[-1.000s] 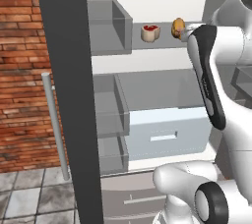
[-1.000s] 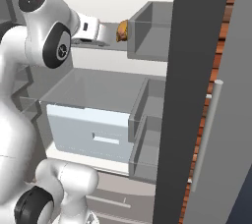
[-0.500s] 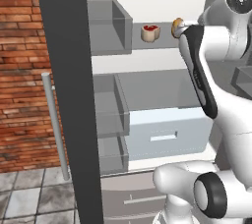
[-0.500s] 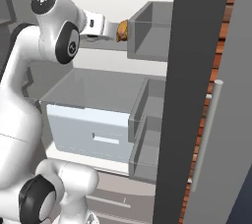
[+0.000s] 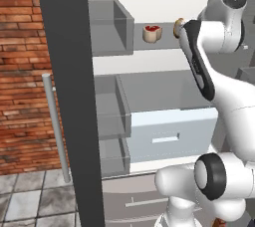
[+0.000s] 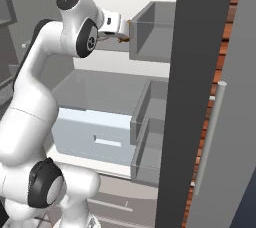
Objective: Gather the mushroom and avocado from the fridge and place them on a tray on the dining counter. Then gather the steak and chicken drumstick from the fridge and place them on the other tray.
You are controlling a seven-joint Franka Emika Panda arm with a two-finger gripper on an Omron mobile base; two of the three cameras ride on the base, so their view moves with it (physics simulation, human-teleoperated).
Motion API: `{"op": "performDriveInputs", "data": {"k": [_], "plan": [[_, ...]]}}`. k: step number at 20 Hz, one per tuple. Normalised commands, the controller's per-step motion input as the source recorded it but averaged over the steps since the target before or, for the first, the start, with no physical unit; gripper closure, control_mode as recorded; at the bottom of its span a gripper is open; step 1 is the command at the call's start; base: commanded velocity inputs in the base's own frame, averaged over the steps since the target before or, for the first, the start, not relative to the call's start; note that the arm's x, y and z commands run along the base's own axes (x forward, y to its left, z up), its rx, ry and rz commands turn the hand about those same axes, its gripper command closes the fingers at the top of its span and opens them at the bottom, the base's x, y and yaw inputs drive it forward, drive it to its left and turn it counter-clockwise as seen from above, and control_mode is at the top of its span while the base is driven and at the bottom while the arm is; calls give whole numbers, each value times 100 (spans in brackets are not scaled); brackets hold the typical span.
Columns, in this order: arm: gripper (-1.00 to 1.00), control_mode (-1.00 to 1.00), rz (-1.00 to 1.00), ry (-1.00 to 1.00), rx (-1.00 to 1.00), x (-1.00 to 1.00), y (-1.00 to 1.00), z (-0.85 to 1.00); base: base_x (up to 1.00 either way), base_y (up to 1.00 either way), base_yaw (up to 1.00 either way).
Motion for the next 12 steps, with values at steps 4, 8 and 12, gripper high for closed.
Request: {"op": "performDriveInputs", "data": {"k": [4, 8, 12], "plan": [[-100, -100, 0, 5, 0, 49, 0, -2, 0, 0, 0], [-100, -100, 0, 5, 0, 48, 0, -10, 0, 0, 0], [-100, -100, 0, 3, 0, 46, -1, -15, 0, 0, 0]]}}
